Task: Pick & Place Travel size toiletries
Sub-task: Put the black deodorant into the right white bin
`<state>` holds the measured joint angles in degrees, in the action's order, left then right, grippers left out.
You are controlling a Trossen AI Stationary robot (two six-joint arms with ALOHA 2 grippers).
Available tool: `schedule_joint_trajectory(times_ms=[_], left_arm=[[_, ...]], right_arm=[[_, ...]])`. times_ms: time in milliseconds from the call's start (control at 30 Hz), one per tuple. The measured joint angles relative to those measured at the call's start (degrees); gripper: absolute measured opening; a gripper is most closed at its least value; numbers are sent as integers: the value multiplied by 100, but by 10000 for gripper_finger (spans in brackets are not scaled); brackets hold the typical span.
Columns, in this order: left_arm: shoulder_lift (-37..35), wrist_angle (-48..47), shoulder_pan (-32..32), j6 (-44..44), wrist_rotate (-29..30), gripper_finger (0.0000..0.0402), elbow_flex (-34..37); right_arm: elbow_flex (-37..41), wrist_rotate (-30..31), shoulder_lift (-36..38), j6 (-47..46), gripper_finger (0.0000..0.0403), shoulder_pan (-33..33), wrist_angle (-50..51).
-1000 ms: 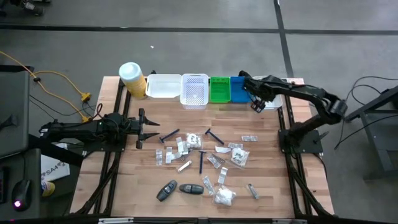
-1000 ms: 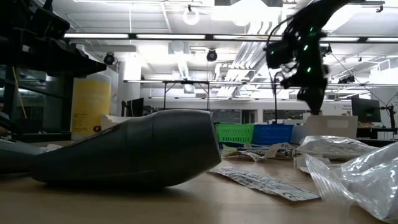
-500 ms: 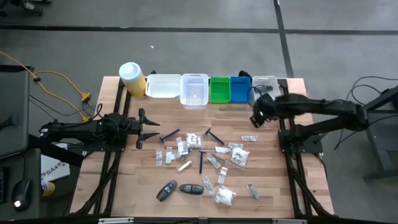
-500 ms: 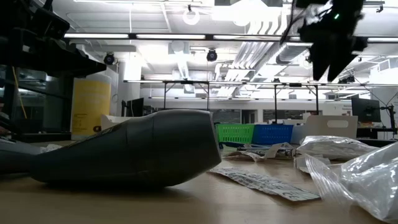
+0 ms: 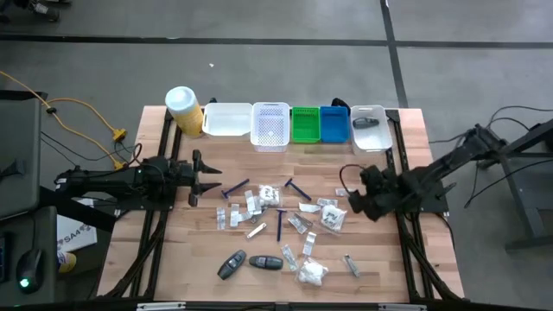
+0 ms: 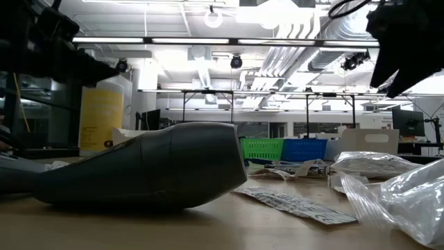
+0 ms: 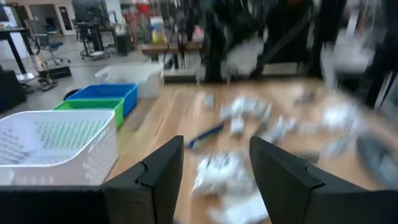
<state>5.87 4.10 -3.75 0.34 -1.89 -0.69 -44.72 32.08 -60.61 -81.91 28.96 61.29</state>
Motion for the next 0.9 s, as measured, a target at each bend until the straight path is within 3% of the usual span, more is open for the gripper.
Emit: schedule_joint_trajectory(times_ms=[133, 367, 500, 633, 767, 900], left_arm=[[3, 215, 1, -756, 5, 184, -29], [797, -844, 4, -2359, -90, 184, -868], [1831, -1655, 163, -3178, -105, 184, -1555], [3067, -2444, 758, -3748, 18, 184, -2427], [4279, -3659, 1601, -4677, 656, 184, -3311], [5329, -4200, 2484, -5793, 1095, 184, -4055]], right_arm=[[14, 218, -218, -246, 309, 485, -239], [14, 196, -616, -358, 309, 908, -565], [14, 105, -807, -366, 309, 1057, -647], [14, 46, -906, -404, 309, 1145, -719], [14, -111, -911, -406, 309, 1202, -856], [14, -111, -911, -406, 309, 1301, -1063]])
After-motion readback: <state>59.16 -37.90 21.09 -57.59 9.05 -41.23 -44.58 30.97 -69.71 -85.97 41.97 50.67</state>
